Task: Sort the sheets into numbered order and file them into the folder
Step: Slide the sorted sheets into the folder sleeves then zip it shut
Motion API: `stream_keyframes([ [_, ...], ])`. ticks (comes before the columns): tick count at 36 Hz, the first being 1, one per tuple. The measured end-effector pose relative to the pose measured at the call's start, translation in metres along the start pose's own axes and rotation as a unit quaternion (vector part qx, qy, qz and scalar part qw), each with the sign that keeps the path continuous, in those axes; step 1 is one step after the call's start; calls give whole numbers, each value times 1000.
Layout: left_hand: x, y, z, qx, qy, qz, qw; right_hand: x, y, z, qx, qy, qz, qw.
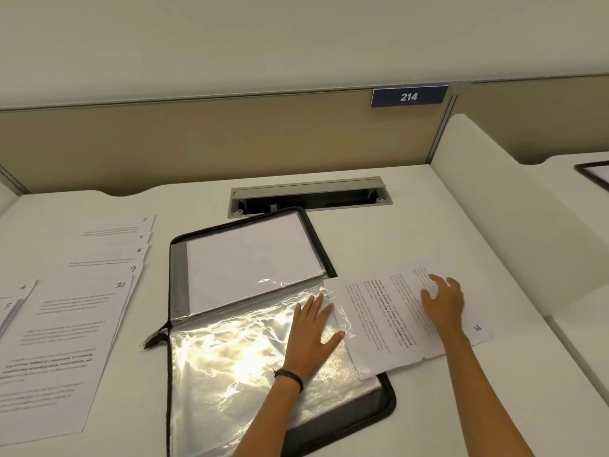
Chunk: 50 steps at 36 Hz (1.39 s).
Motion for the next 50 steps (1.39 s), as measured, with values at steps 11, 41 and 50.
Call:
stream_keyframes([
  [11, -3, -2, -1, -1, 29, -1, 1000, -4, -32, -3, 15, 39, -115, 993],
  [41, -147, 200, -78, -295, -182, -60, 936, -4, 0, -6, 12, 40, 70, 997],
  [50, -143, 217, -104, -303, -184, -115, 928, -18, 18, -13, 12, -17, 121, 992],
])
Point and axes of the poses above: each hand's wrist, its own z-axis towards the middle knuckle, its own x-axis out of the palm, y = z × x, the point moved 7 cm from there along z, towards the middle knuckle, and after that the axes turned 9 degrees about -y, right-handed, at the moved point
